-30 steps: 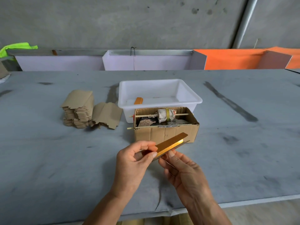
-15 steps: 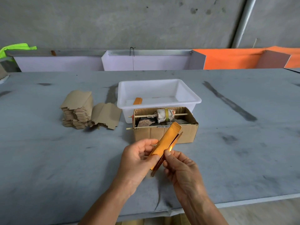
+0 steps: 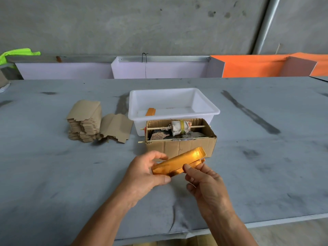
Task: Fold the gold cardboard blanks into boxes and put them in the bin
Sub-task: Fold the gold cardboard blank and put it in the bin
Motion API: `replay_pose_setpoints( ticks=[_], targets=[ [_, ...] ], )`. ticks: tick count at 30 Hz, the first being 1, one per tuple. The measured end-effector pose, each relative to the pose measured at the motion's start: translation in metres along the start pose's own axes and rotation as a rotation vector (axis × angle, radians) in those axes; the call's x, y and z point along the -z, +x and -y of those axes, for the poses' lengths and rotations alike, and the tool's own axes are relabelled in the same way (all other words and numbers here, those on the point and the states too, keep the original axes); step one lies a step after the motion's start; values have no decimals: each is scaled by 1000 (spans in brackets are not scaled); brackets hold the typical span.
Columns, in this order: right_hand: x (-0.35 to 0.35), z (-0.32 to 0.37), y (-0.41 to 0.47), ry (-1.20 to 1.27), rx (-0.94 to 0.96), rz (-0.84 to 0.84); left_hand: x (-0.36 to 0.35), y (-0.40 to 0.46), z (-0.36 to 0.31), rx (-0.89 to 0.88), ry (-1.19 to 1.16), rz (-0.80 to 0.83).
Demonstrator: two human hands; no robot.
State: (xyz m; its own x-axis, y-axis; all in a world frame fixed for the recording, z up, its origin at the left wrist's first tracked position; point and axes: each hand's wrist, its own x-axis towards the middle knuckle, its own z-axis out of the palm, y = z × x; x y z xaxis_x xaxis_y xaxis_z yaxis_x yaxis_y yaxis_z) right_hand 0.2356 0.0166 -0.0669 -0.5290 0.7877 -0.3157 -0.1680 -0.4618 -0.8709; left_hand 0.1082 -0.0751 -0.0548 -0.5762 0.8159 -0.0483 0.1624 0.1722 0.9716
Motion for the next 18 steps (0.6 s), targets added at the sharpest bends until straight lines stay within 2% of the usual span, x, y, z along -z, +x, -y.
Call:
replay_pose_setpoints(
  ticks=[3, 6, 8, 15, 18],
  targets=[
    [-2, 0, 0, 35, -18, -28, 0, 2, 2, 7, -256, -173],
    [-8, -3, 0, 87, -23, -67, -13, 1, 7, 61, -573, -205],
    [-14, -4, -2, 95, -19, -62, -22, 0, 10, 80, -682, -202],
    [-19, 2, -2, 64, -30, -44, -25, 11, 11, 47, -692, -238],
    [-15, 10, 1, -112, 49, -47, -22, 19, 10, 9, -681, -244]
  ],
)
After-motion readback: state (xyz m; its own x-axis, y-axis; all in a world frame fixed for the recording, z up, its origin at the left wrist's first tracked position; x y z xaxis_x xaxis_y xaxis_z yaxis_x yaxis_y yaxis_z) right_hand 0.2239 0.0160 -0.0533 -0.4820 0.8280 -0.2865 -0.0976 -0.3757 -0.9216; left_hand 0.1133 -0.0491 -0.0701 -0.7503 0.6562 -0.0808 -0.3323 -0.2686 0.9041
